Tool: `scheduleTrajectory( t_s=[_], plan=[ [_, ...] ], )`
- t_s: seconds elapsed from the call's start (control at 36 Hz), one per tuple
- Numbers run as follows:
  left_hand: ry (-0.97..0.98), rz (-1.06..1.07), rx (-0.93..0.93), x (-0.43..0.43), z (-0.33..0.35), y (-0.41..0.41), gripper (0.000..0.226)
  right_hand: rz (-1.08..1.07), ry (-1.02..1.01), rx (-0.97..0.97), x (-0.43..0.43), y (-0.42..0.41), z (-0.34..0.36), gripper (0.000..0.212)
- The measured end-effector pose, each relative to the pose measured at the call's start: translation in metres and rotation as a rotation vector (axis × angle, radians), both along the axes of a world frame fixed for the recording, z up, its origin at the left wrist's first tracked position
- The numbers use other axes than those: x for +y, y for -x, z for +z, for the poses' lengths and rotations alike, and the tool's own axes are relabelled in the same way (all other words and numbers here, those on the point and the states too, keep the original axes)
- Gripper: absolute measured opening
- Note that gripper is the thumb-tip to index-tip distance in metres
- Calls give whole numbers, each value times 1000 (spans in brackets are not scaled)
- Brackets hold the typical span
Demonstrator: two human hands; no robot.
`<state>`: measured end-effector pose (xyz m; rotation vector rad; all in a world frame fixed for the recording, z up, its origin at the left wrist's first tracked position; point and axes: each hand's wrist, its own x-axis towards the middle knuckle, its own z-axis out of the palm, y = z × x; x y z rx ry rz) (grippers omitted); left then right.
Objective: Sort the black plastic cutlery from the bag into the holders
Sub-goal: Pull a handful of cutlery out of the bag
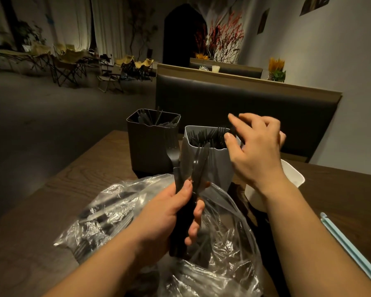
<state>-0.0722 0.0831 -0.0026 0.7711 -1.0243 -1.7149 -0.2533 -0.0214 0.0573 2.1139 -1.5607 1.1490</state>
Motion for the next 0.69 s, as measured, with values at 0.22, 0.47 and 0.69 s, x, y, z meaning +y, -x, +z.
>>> scheduleTrajectory(
  t_s=[0.22, 0.47, 0.69],
  plan=[
    [10, -77, 131, 3, 0, -3, 46, 539, -424, -254, 37, -11, 35, 23],
    [56, -15, 81, 3, 1, -2, 16, 768, -799, -412, 41, -13, 31, 25],
    [39, -64, 31, 4, 2, -1, 32, 600, -590, -556, 41, -25, 25, 18]
  ],
)
